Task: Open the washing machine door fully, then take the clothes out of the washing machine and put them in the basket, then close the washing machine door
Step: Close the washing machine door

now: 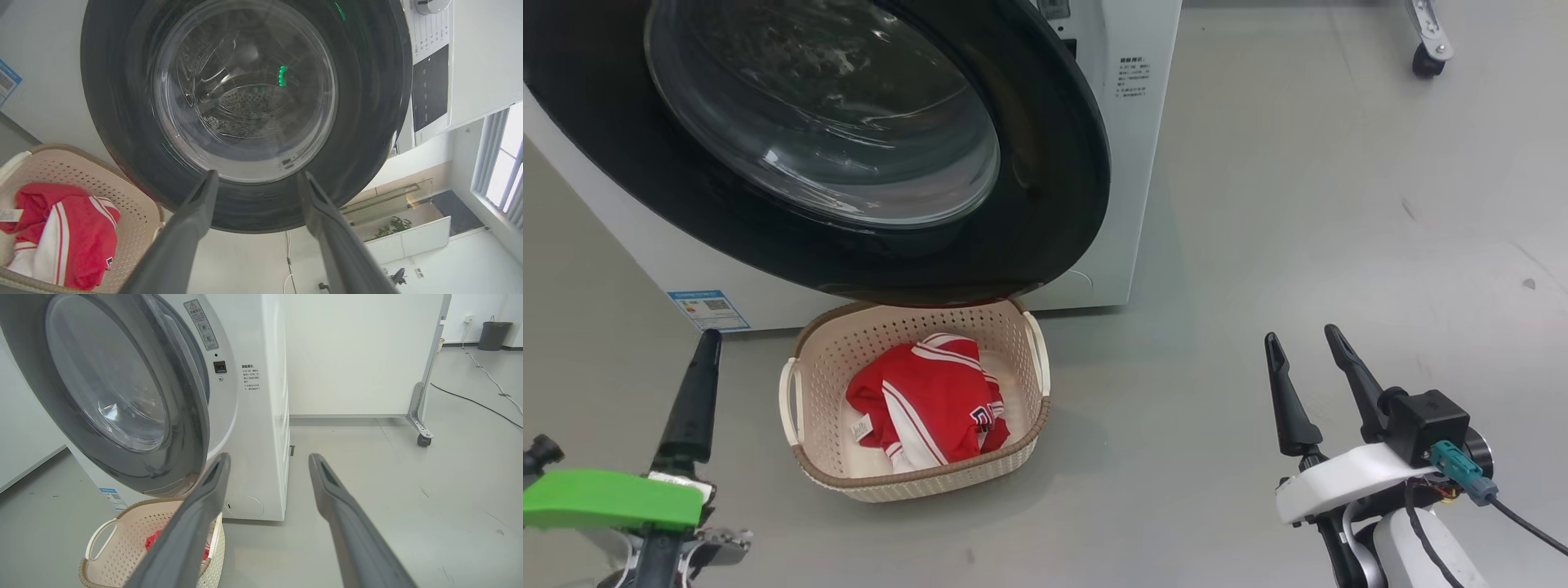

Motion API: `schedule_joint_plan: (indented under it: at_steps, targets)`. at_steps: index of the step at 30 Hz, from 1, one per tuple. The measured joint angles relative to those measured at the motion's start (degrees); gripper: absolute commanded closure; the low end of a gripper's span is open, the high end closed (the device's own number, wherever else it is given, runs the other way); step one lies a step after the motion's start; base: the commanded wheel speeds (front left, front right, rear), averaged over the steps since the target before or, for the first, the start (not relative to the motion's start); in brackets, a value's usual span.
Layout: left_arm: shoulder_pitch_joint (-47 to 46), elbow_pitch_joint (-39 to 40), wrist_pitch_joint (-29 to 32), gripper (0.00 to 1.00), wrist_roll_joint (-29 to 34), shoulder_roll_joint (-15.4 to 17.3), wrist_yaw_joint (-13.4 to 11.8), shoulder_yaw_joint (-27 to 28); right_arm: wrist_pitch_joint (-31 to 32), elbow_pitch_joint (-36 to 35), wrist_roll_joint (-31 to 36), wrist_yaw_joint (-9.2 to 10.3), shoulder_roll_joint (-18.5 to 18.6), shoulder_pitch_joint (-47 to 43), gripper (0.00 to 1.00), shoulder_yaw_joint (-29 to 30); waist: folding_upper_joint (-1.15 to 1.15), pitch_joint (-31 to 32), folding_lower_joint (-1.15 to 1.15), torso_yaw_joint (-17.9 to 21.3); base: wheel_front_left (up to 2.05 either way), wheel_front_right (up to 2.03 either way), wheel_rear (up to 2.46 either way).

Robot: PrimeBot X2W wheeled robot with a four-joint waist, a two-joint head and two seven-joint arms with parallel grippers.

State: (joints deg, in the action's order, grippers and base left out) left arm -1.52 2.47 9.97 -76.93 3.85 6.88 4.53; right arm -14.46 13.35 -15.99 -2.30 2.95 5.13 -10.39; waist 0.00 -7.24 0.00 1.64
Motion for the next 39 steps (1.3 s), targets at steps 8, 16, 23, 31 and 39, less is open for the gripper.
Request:
schedule_joint_plan:
  at_steps: [8,16,23,31,39]
  targets:
    - [3.53,0.79,-9.04,0.00,19.22,3.47,0.01,-2.52,0.00,0.08,0.00,0.00,0.45,-1.13,0.00,0.64,0.00,2.88,0.00,-1.37,0.00,0.00,0.00]
    - [6.76,1.77,-14.12,0.00,36.66,7.72,-4.22,-6.34,0.00,0.09,0.01,0.37,0.47,-2.46,0.00,0.83,0.00,5.34,0.00,-1.41,0.00,0.00,0.00]
    - [9.61,1.36,-15.29,0.00,44.37,8.33,-8.28,-9.79,0.00,0.12,0.03,0.42,0.57,-4.25,0.00,0.90,0.00,6.75,0.00,-1.09,0.00,0.00,0.00]
    - [11.43,0.51,-16.68,0.00,50.44,8.22,-11.72,-12.39,0.00,0.15,0.47,0.44,0.52,-6.16,0.00,0.55,0.00,7.31,0.00,-0.96,0.00,0.00,0.00]
    - [11.72,0.25,-16.69,0.00,53.81,7.86,-12.65,-13.66,0.00,0.33,0.60,0.44,0.43,-7.00,0.00,-0.47,0.00,7.62,0.00,-0.81,0.00,0.00,0.00]
